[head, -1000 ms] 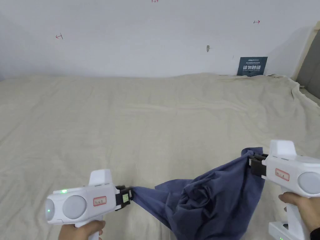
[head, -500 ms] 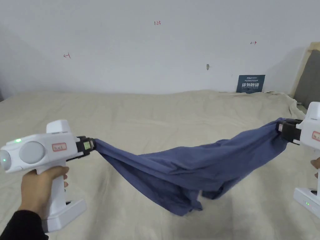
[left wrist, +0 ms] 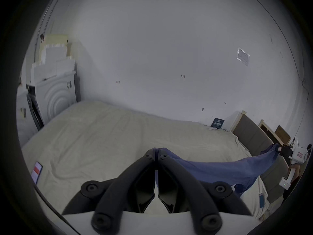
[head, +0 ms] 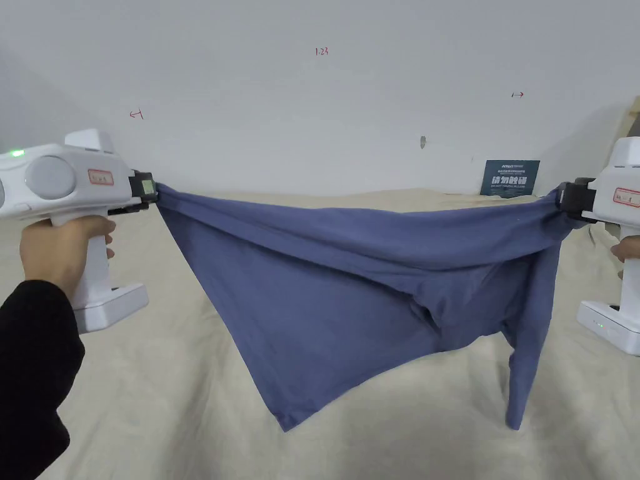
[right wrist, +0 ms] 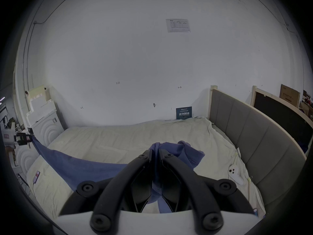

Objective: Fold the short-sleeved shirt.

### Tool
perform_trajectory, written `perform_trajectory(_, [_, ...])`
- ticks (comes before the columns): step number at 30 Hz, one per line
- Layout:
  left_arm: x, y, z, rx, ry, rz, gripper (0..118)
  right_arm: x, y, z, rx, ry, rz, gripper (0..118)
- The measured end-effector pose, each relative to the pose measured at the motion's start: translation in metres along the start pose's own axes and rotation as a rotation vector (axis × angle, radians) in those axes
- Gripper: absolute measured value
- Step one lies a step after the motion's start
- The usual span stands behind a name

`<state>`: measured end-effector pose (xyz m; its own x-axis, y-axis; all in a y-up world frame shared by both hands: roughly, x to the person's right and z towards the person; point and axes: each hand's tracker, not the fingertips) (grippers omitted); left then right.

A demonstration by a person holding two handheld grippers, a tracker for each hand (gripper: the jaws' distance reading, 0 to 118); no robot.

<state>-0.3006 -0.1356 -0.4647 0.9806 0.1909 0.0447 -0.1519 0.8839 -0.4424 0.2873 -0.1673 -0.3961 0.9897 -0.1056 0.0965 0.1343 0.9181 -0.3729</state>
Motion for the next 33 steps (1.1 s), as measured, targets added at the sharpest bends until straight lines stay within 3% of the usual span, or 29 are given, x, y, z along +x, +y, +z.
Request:
perform_trajectory(7, [-0.001,0.015,-0.012,0.037,0.027,-0.032,0,-0.002,0.002,-0.027,0.003,-0.001,-0.024,5])
perform_trajectory(15, [-0.010,-0.015,-0.027,0.001,0.050,-0.063,0,-0.008,-0.039,-0.044,-0.059,0.005,-0.015,5])
perform_trajectory(33, [-0.054,-0.212,0.012,-0.263,0.073,-0.021,0,0.008,-0.231,0.019,-0.304,0.001,-0.111,5])
